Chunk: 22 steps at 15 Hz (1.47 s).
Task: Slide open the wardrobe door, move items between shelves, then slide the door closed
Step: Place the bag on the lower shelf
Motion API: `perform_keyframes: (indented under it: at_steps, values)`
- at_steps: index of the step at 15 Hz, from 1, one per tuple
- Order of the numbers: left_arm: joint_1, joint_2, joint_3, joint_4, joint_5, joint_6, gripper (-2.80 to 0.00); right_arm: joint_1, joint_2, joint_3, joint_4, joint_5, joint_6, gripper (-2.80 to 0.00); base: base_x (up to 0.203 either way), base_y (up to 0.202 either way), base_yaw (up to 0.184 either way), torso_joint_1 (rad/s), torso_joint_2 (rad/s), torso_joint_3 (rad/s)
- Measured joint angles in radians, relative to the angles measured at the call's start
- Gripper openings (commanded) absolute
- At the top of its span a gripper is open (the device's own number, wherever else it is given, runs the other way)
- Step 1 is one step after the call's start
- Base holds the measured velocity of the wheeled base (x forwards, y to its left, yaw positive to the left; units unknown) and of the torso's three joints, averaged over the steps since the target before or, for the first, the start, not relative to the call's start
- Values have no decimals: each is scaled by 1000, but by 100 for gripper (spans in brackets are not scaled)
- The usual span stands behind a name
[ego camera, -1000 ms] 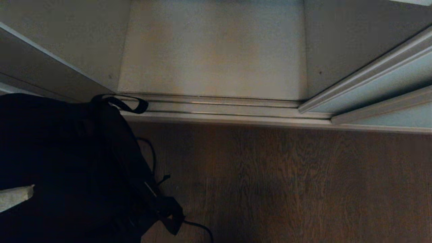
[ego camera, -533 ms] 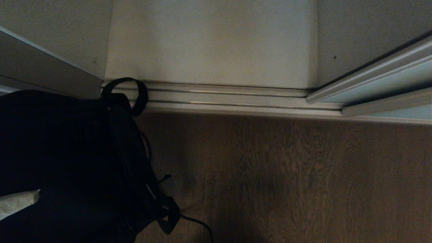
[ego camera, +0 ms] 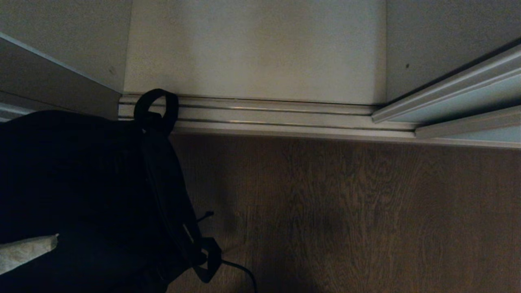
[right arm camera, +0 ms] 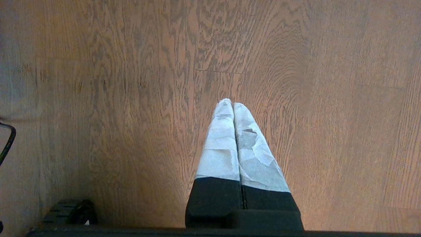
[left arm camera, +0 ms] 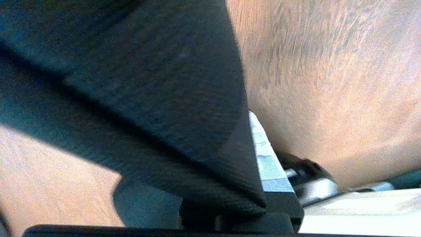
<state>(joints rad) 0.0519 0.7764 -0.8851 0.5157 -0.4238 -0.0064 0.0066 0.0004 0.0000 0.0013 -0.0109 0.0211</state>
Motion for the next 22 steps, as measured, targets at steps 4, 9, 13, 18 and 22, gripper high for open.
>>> perform_keyframes:
  at_steps: [4, 9, 13, 18, 22]
  values:
    - [-1, 69, 43, -2, -44, -102, -280, 0, 0, 0, 0, 0, 0, -280, 0, 0, 0, 0, 0, 0]
    - [-2, 190, 44, -10, -199, -224, -280, 0, 0, 0, 0, 0, 0, -280, 0, 0, 0, 0, 0, 0]
    - [-2, 333, -81, -34, -314, -367, -280, 0, 0, 0, 0, 0, 0, -280, 0, 0, 0, 0, 0, 0]
    - [-4, 515, -214, -152, -411, -628, -280, 1, 0, 0, 0, 0, 0, -280, 0, 0, 0, 0, 0, 0]
    - [-6, 644, -355, -157, -418, -669, -280, 0, 0, 0, 0, 0, 0, -280, 0, 0, 0, 0, 0, 0]
